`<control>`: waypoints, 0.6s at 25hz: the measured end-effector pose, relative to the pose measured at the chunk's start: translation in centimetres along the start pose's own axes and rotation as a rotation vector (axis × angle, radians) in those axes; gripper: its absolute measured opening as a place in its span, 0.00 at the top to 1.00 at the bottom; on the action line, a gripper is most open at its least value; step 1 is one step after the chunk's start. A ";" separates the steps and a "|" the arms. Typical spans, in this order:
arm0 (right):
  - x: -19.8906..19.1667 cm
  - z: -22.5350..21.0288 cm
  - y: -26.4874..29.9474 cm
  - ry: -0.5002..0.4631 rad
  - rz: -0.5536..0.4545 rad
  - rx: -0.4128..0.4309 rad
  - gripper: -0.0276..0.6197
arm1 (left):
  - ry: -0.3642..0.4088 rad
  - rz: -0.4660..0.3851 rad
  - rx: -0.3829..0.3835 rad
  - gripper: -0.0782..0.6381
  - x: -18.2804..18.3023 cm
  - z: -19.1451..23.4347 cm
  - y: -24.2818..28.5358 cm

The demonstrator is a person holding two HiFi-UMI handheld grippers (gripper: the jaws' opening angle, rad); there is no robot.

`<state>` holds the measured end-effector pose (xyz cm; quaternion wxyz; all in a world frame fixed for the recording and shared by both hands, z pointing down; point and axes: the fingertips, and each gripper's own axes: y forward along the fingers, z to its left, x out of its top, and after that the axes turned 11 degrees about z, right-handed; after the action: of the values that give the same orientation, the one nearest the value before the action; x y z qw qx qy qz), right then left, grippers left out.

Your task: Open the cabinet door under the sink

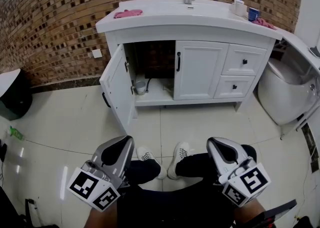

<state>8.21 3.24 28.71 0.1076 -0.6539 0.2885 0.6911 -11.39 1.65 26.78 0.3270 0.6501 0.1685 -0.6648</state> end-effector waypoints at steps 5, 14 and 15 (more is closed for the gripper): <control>0.0 0.2 0.2 -0.004 0.004 0.007 0.95 | -0.002 -0.005 0.002 0.89 0.2 0.2 0.1; 0.0 -0.2 0.1 0.001 0.001 -0.003 0.95 | -0.009 -0.002 -0.003 0.89 -0.2 0.0 0.5; -0.1 -0.2 0.1 0.001 0.001 -0.004 0.95 | -0.011 -0.004 -0.003 0.89 -0.2 0.0 0.5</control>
<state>8.30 3.06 28.82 0.1057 -0.6542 0.2876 0.6914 -11.13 1.34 27.06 0.3274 0.6455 0.1688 -0.6690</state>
